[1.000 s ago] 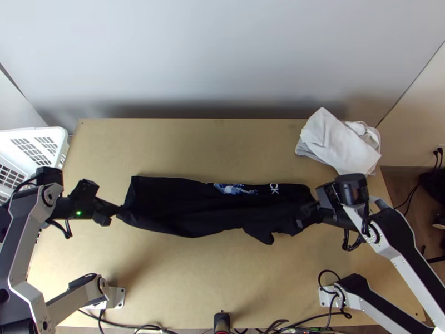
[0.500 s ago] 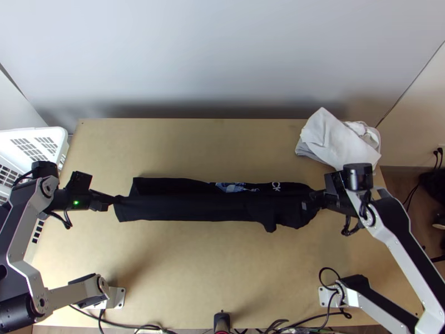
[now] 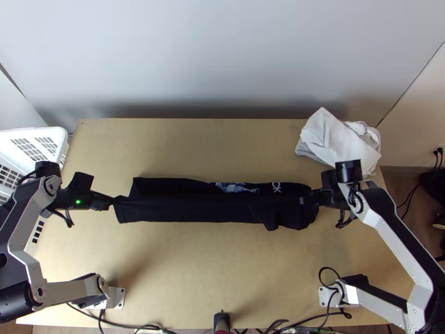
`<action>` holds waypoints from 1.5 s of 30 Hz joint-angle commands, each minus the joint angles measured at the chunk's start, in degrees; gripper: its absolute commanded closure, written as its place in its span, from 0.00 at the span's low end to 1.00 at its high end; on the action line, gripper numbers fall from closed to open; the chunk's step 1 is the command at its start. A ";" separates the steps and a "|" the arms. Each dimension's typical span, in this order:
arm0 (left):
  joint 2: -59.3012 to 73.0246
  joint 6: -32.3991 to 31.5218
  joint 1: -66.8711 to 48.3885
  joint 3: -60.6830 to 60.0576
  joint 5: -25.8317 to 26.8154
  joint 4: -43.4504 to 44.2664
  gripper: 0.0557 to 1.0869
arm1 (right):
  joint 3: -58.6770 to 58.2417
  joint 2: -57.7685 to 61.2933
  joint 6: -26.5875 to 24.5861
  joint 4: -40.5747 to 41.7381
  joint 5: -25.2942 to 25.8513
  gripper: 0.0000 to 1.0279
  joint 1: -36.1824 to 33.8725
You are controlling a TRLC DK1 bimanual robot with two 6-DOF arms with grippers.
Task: Fold the t-shirt
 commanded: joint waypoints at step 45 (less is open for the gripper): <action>21.00 -12.66 -17.59 22.43 -7.89 9.95 0.97 | -0.16 14.11 8.13 13.73 15.67 0.97 5.29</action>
